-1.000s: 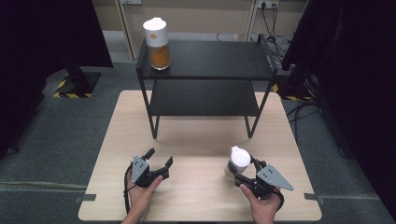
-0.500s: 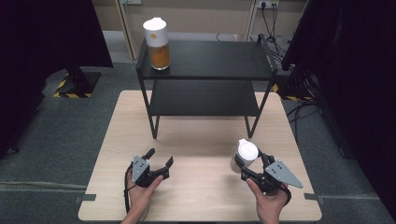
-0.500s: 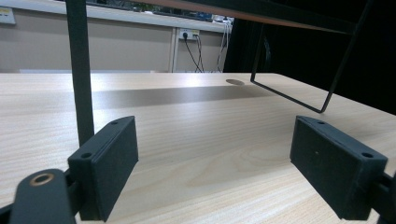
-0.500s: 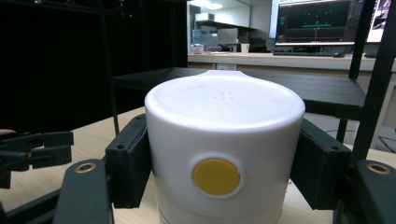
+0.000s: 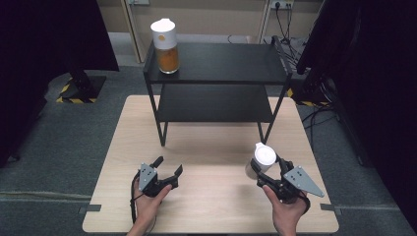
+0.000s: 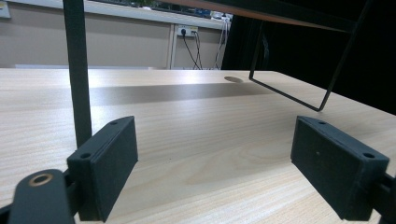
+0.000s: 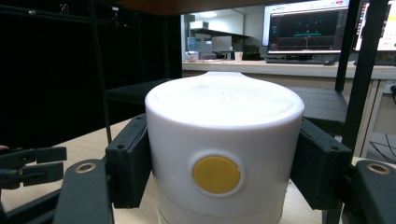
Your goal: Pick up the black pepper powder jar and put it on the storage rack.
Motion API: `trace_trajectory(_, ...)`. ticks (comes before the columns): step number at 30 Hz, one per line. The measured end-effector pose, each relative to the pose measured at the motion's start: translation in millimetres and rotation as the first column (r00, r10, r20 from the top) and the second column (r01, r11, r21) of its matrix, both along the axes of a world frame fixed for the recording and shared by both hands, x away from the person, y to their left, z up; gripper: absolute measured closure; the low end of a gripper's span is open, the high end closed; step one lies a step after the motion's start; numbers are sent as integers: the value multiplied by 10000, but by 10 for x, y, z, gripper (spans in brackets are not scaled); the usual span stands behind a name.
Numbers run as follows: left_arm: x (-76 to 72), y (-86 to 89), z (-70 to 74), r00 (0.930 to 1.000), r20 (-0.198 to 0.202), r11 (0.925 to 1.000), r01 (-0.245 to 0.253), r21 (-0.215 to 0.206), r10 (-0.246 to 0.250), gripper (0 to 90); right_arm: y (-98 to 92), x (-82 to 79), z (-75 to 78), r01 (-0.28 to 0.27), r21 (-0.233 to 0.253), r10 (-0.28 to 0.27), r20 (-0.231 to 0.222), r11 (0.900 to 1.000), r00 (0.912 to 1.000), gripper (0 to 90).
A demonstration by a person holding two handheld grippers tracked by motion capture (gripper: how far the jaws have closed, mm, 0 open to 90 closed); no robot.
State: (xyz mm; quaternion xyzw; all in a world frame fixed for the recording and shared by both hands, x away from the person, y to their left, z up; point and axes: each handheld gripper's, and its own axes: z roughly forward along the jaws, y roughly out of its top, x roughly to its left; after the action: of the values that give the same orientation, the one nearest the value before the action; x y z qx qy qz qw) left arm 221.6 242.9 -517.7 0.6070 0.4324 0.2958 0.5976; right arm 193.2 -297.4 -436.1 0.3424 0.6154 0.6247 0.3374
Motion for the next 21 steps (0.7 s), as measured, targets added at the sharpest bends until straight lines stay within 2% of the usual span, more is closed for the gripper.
trace_trajectory(21,2,0,2,10000,-2,10000,23,15,-23,144,-1,92,298,117,158,-129,780,9998,9969,308)
